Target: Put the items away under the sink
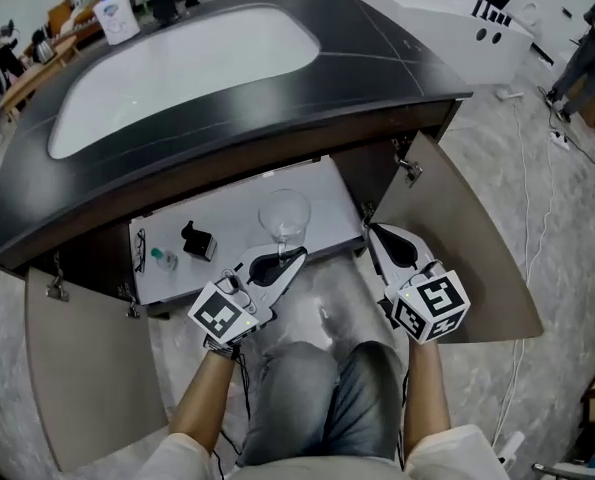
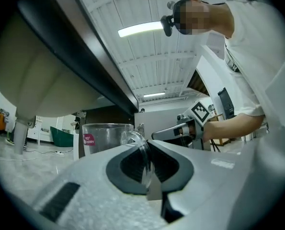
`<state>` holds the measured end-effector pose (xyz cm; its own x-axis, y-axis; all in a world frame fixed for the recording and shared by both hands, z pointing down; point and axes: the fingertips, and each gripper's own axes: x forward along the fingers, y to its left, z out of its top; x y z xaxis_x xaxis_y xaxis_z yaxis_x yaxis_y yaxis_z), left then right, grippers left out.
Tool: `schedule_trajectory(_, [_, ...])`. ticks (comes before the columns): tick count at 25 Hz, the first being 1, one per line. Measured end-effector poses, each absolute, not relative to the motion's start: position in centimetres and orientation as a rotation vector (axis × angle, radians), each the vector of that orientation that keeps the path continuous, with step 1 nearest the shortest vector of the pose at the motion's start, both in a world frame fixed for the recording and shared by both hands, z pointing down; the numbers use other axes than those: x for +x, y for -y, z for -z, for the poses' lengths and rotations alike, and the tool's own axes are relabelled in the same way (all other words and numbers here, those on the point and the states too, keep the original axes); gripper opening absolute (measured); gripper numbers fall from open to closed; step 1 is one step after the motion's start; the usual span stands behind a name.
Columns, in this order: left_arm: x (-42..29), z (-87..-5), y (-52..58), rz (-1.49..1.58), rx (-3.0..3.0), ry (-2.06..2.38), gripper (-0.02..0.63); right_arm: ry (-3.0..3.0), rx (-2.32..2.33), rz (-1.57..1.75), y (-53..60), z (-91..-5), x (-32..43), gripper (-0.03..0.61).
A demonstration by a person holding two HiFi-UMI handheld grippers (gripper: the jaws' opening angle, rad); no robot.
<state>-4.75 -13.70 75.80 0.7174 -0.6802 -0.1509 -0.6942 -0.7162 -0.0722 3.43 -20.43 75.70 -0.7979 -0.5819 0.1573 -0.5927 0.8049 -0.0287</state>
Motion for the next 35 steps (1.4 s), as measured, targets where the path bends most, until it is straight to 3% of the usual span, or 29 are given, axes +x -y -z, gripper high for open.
schedule_trajectory(10, [-4.9,-85.2,20.1,-0.126,-2.827,-1.208,0.011,2.811,0.963,-0.083,22.3,-81.3,4.7,0.008])
schedule_trajectory(35, [-3.8,-97.6,34.1,-0.097,-3.018,-1.260,0.011,2.713,1.038,-0.140,21.5,-86.8,7.8,0.009])
